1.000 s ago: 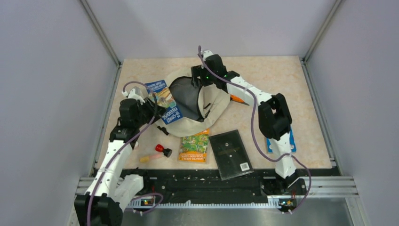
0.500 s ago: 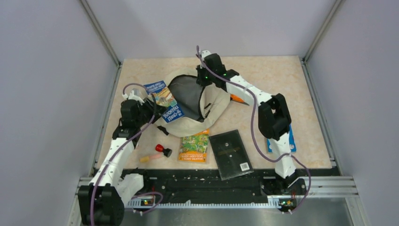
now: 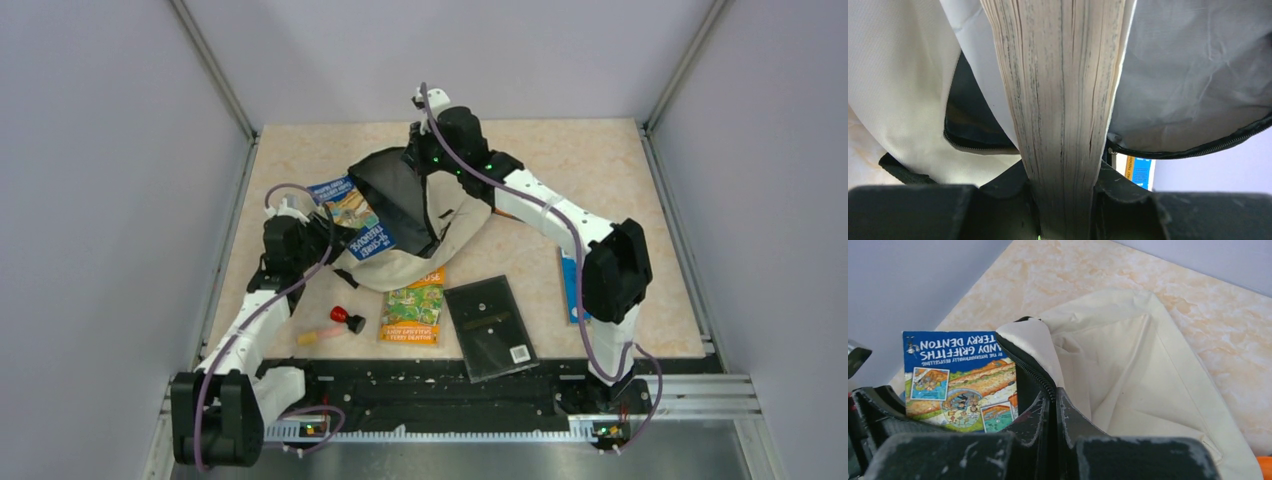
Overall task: Pack the student bag
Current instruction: Place the book in the student bag.
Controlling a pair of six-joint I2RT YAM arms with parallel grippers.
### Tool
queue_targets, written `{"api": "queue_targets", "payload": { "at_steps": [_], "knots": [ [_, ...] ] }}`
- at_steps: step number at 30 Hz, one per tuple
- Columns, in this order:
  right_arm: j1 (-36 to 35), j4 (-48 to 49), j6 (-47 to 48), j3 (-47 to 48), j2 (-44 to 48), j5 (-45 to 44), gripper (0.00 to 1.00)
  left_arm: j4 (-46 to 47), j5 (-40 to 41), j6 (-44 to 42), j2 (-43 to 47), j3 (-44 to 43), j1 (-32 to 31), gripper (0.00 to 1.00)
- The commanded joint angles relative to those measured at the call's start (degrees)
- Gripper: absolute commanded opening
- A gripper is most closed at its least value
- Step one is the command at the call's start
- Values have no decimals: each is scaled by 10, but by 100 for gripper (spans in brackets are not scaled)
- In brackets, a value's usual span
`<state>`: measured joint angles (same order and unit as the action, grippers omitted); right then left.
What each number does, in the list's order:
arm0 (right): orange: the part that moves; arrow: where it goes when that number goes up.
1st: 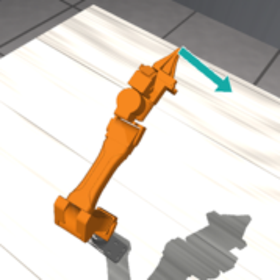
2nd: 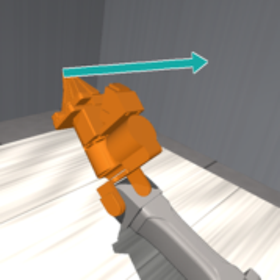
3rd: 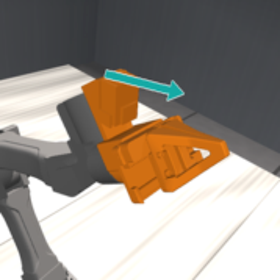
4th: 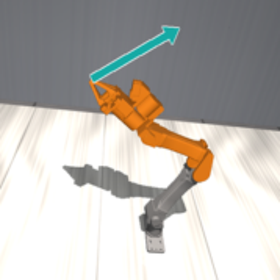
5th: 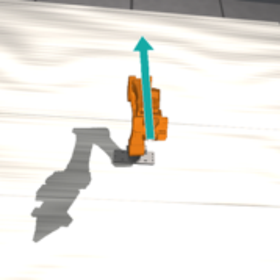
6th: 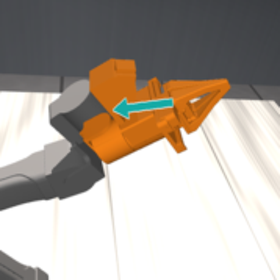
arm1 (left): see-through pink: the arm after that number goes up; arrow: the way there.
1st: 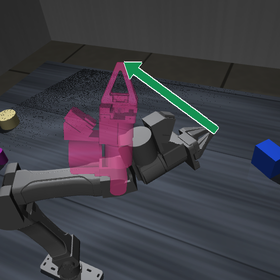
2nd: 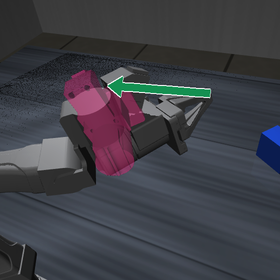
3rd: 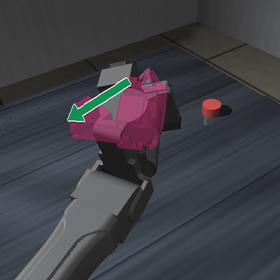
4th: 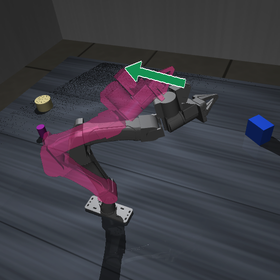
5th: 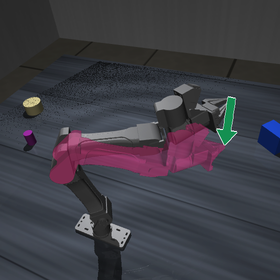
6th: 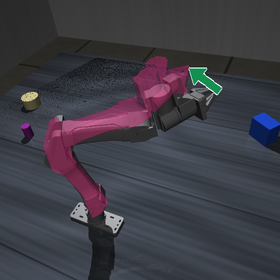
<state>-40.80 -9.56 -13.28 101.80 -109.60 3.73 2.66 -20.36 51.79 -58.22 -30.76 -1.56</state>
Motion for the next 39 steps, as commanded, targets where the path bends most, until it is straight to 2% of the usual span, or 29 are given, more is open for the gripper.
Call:
{"api": "queue_targets", "payload": {
  "at_steps": [1, 14, 25, 34, 39],
  "knots": [
    [-10, 55, -6, -6, 49, -19, 0, 100, -26, 22, -14, 6, 2, 0],
    [-29, 67, -5, -26, 68, -21, 0, 249, -55, 102, -117, 27, -3, 0],
    [-58, 74, -9, -35, 78, -17, 0, 461, 52, 214, -238, 21, -47, 0],
    [-69, 43, -1, -9, 53, -2, 0, 581, 65, 270, -355, -11, -91, 0],
    [-80, 28, 11, 9, 41, 0, 0, 590, 91, 266, -382, -31, -118, 0]
  ]
}}
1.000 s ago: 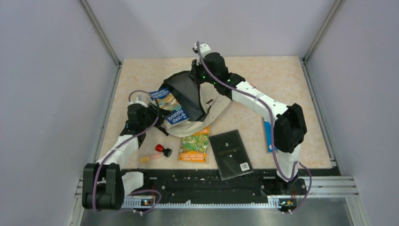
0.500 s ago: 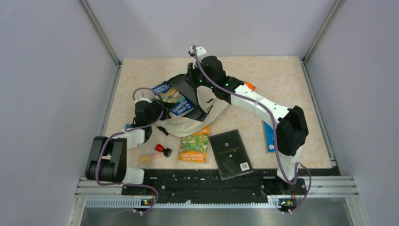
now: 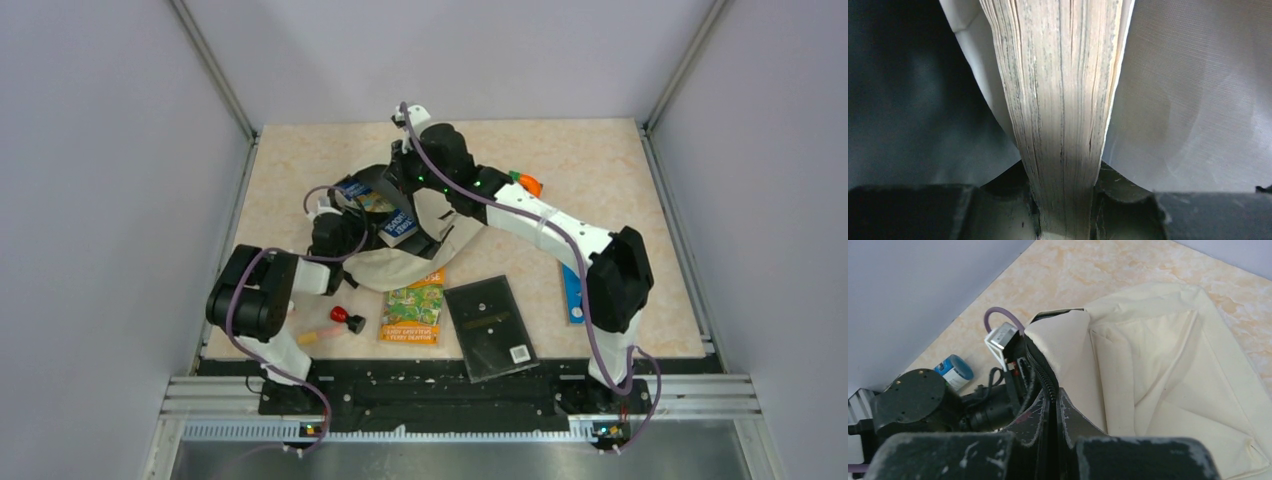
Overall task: Pack the student bag
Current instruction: Place the book in the student bag.
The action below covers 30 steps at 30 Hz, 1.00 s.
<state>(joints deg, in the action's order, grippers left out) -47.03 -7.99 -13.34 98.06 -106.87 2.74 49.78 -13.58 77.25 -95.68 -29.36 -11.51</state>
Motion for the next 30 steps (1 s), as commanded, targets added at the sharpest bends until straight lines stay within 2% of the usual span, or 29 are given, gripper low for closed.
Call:
{"api": "queue_targets", "payload": {
  "at_steps": [1, 6, 7, 9, 16, 17, 18, 23, 26, 28, 30],
  "knots": [
    [-19, 11, 13, 50, 12, 10, 0, 117, 23, 10, -16, -52, -24, 0],
    [-21, -2, 17, 65, 7, 8, 0, 109, 9, 5, -55, -93, -40, 0],
    [-23, -3, 20, 66, 7, 6, 0, 108, 8, 0, -60, -96, -41, 3],
    [-25, -5, 27, 69, 7, -2, 0, 81, 15, -16, -53, -98, -41, 15],
    [-26, -20, 41, 66, 8, -23, 0, -110, 38, -121, 26, -100, -40, 75],
    [-25, -19, 42, 63, 10, -24, 0, -128, 42, -134, 38, -98, -40, 82],
    [-25, -18, 43, 61, 12, -25, 0, -143, 43, -146, 50, -96, -40, 84],
    [-25, -14, 44, 49, 20, -26, 0, -207, 54, -181, 94, -79, -35, 87],
    [-26, -10, 41, 42, 22, -26, 0, -209, 51, -187, 94, -74, -33, 83],
    [-25, -7, 38, 39, 21, -26, 0, -210, 25, -192, 76, -89, -33, 73],
    [-25, -7, 36, 38, 20, -26, 0, -214, -11, -202, 49, -116, -33, 54]
  ]
}}
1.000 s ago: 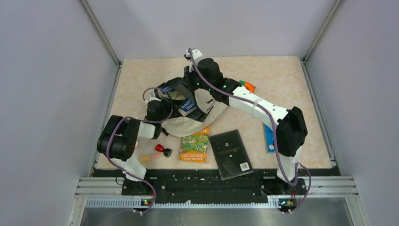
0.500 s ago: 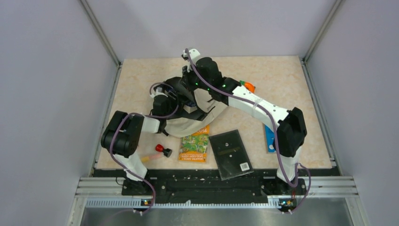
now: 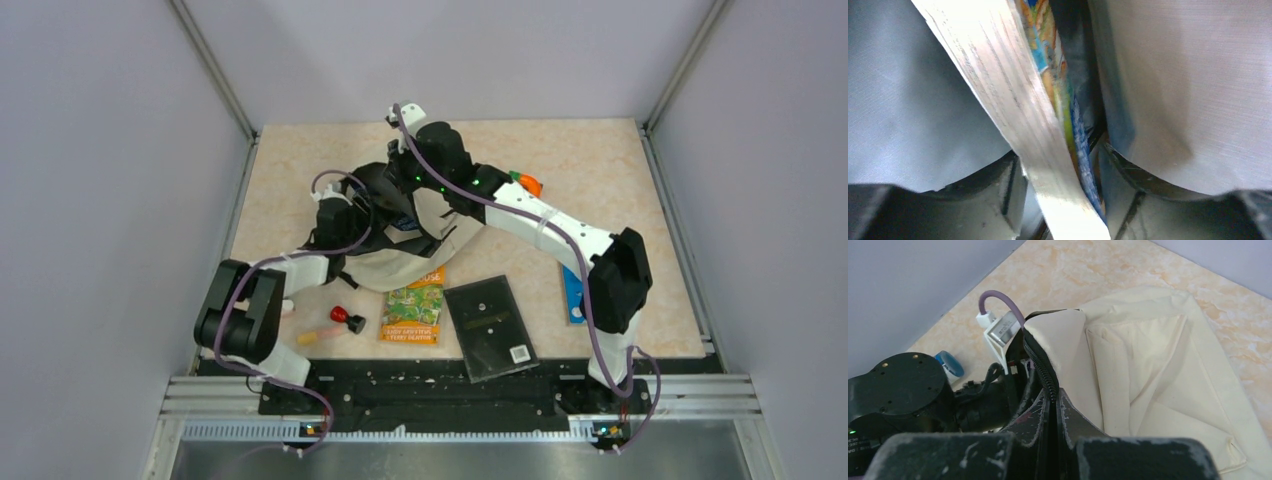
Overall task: Pack the student bag
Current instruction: Place the book in the student bag, then pick up the book from the center of the board.
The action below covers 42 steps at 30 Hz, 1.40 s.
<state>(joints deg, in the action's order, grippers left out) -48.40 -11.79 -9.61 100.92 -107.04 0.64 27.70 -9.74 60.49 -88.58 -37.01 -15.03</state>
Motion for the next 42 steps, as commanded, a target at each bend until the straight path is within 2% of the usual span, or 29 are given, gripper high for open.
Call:
{"api": "queue_targets", "payload": {
  "at_steps": [1, 3, 6, 8, 11, 15, 19, 22, 26, 34, 38, 42],
  "knots": [
    [-12, 30, -1, 9, 21, -5, 0, 1, -66, -39, -38, -57, 3, 48],
    [-12, 29, -1, 7, 21, -5, 0, 7, -97, -47, -59, -80, 1, 42],
    [-12, 26, 3, 8, 18, -27, 0, 35, -108, -47, -70, -94, -6, 42],
    [-12, 22, 6, 13, 12, -35, 0, 19, -112, -60, -74, -110, -12, 43],
    [-12, 11, 7, 24, 3, -36, 0, -28, -103, -97, -69, -122, -12, 57],
    [-12, 8, 10, 26, 5, -38, 0, -152, -15, -167, -14, -117, -8, 76],
    [-12, 3, 14, 26, 8, -47, 0, -227, 30, -215, 43, -101, -1, 84],
    [-12, 2, 17, 22, 12, -50, 0, -260, 39, -226, 84, -85, 0, 86],
    [-12, -3, 20, 16, 15, -64, 0, -259, 25, -245, 158, -43, 0, 86],
    [1, -7, 41, 11, -1, -136, 0, -273, -11, -285, 321, 15, 0, 86],
    [51, -19, 17, 13, -29, -117, 0, -325, -10, -274, 358, 25, 0, 87],
    [105, -7, -13, -5, -51, -53, 0, -368, -30, -268, 383, 38, 0, 87]
  ]
}}
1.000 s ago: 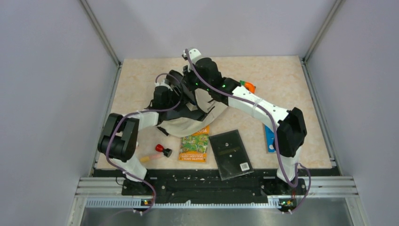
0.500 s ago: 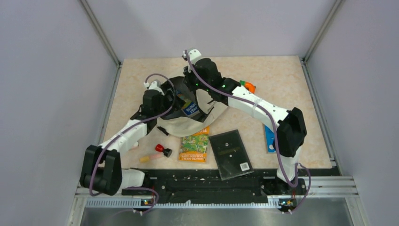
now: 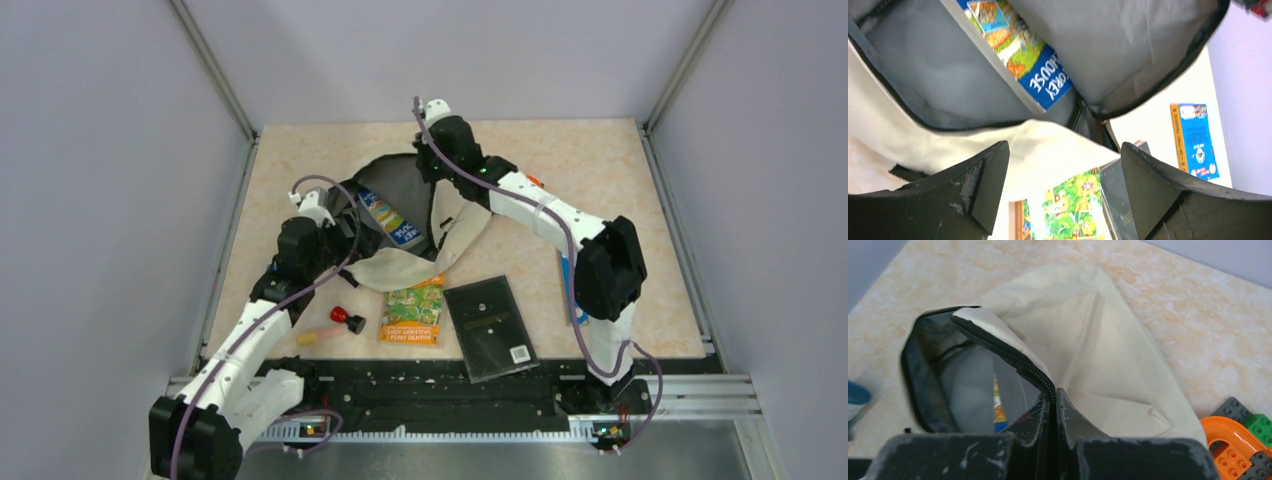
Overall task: Pack the student bag
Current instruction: Pick up the book from the center of the board.
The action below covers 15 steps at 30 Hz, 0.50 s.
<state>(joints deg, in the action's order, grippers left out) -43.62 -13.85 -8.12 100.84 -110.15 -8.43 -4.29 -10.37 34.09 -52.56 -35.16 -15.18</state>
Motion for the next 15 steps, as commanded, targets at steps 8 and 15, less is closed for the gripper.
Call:
{"api": "queue_targets", "payload": {
  "at_steps": [8, 15],
  "knots": [
    [121, 6, -50, 3, -56, 162, 33, -48, -119, 11, 85, 84, 2, 86],
    [128, 15, -49, -85, 60, 229, 88, -45, -164, 22, 126, 125, 1, 86]
  ]
}}
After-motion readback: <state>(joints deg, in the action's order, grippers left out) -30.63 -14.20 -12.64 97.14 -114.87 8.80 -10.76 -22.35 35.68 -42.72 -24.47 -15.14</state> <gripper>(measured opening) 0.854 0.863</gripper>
